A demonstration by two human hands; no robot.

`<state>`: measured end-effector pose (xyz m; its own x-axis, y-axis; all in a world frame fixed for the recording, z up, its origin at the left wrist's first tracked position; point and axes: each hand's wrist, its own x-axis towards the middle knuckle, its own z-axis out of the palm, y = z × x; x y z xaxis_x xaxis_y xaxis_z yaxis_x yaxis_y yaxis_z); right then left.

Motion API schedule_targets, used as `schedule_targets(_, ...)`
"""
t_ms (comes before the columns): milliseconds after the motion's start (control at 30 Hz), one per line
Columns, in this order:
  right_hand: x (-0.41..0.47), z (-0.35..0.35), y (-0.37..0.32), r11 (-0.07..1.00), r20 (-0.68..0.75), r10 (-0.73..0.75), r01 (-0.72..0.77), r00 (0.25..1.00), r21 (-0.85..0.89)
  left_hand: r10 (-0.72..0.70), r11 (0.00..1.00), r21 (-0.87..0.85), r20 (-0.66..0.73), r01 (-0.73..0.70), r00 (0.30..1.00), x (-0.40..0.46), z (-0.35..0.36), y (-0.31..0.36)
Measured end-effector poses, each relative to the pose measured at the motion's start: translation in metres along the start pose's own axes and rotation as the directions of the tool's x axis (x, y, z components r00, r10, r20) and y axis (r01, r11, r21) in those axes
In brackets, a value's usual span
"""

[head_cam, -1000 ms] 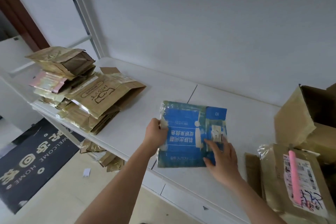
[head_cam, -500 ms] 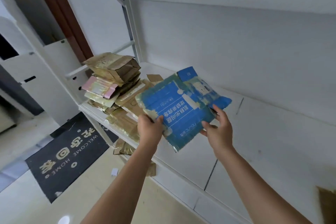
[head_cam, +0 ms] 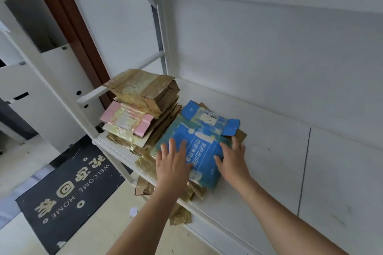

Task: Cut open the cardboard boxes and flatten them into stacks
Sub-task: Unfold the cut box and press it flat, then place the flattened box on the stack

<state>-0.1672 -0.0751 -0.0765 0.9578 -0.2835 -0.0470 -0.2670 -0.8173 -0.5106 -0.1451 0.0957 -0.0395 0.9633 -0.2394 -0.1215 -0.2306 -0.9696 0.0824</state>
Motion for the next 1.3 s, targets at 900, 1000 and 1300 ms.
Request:
schedule_targets(900, 0.013, -0.031, -0.008, 0.965, 0.165, -0.144, 0.175, 0.976, -0.197, 0.242, 0.968, 0.062, 0.029, -0.244, 0.97, 0.042, -0.004, -0.016)
schedule_targets(1000, 0.004, -0.057, -0.011, 0.957, 0.031, -0.162, 0.164, 0.986, -0.241, 0.293, 0.955, 0.08, -0.109, -0.285, 0.95, 0.035, -0.03, 0.0)
schedule_targets(1300, -0.07, -0.142, 0.048, 0.932, -0.22, -0.13, 0.044, 0.967, -0.359, 0.478, 0.875, 0.004, -0.165, -0.484, 0.862, -0.012, -0.075, 0.109)
